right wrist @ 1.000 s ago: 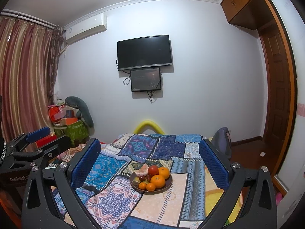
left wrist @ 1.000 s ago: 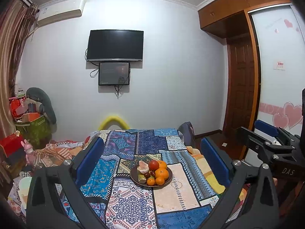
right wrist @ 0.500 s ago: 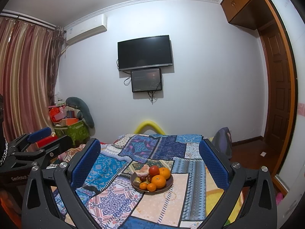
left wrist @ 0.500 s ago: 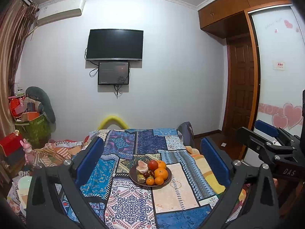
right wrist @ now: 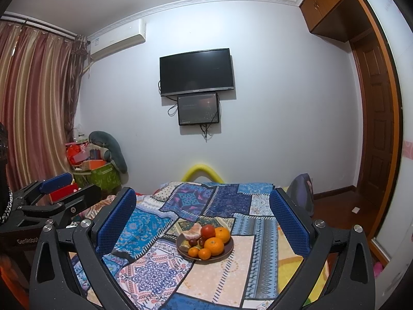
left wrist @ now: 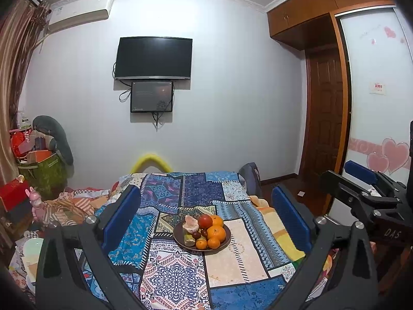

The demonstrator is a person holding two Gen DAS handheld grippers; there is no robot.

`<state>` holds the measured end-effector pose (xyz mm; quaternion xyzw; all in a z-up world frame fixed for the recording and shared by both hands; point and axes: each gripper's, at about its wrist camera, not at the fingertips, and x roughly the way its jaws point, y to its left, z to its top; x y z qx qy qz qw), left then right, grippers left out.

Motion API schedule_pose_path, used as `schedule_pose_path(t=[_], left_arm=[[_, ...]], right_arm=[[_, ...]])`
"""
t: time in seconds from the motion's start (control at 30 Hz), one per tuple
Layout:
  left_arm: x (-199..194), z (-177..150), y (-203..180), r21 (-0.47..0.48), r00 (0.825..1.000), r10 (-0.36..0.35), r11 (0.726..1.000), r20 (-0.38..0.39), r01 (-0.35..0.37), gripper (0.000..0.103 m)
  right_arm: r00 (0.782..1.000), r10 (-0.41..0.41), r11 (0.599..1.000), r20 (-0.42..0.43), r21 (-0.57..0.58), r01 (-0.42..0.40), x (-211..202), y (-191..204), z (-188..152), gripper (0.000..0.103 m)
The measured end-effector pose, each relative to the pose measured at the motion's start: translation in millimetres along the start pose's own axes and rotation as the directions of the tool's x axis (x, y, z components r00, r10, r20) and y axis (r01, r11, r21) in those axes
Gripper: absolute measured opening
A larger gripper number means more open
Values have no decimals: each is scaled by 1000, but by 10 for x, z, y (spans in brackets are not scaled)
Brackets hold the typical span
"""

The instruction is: Organize fruits

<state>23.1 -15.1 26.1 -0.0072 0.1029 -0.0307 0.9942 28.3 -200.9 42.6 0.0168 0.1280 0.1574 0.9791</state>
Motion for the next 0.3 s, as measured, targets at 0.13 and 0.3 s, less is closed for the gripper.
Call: schedule_pose_path(t=[0.13, 0.3], left_arm=[[8, -6, -2, -2, 1000, -12, 1000, -4, 12, 103], [29, -14, -13, 3, 1000, -14, 1000, -8, 14, 103]], right_arm=[[1000, -2, 1000, -4, 2, 2, 14, -4, -5, 103], [1000, -6, 1000, -8, 5, 6, 30, -16, -27, 103]])
